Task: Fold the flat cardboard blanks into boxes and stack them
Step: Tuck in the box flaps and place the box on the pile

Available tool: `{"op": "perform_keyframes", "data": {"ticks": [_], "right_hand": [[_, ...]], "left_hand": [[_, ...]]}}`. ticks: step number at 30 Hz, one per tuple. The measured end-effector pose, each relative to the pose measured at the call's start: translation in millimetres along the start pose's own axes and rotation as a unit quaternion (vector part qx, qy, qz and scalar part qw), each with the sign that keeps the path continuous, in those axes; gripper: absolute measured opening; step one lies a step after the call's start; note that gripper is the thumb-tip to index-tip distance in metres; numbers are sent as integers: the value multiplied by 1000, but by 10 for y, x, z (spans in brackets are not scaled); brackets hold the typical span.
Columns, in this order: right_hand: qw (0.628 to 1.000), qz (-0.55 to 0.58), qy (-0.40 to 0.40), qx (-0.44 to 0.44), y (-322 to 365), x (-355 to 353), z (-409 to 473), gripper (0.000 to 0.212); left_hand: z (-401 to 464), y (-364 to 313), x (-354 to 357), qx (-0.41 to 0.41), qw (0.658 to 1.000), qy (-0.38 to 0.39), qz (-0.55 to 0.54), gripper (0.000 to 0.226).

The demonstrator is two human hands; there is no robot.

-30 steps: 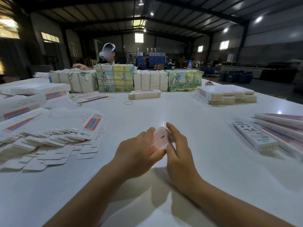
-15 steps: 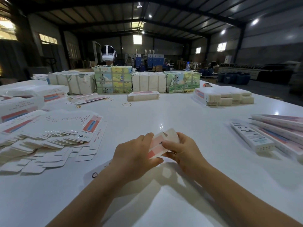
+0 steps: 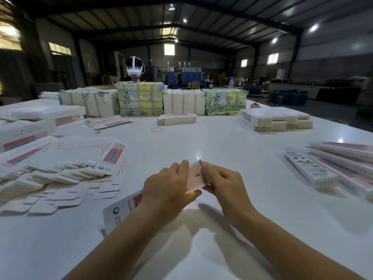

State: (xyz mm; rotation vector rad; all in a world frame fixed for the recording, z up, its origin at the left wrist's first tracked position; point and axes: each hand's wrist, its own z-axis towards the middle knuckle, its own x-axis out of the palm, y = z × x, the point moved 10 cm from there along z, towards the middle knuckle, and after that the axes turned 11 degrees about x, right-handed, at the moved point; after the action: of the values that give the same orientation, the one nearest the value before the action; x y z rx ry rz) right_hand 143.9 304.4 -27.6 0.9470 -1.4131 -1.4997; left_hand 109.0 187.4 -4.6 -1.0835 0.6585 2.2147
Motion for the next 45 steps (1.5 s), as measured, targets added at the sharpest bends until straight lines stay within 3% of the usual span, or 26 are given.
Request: {"op": "perform_keyframes", "data": {"ticks": [5,10,15,19,23,31,36,41,45], "right_hand": [[986,138,37,91,-110,-29,77,19],[983,161,41,83,-52,-48,63,21],[976,187,28,112,-76,-90,61,9],[991,88,-25,101,-80,-207,52,17],[997,-26,-72,-4,138,-256,-6,28],[962,-197,-120,-147,354,-185,-148,27],[949,-218,-118,-194,415,-144,-207,28],[971,-167,-106,-137,325,-170,-119,16],[971,-165,-115,-130,302,-193,-103,18]], "left_hand": [[-5,-41,-108,18,999,-30,0,78],[-9,-114,-322,53,995,-89,-7,75],[-8,-144,-376,82,992,-100,-1,76],[-7,-180,-353,91,992,-84,16,77],[18,-179,-321,81,994,-66,25,78],[7,-167,-297,49,997,-53,30,78],[5,-176,-312,40,997,-59,19,76],[6,-167,-289,51,998,-40,1,77],[4,-186,-247,46,999,-24,-14,77]]}}
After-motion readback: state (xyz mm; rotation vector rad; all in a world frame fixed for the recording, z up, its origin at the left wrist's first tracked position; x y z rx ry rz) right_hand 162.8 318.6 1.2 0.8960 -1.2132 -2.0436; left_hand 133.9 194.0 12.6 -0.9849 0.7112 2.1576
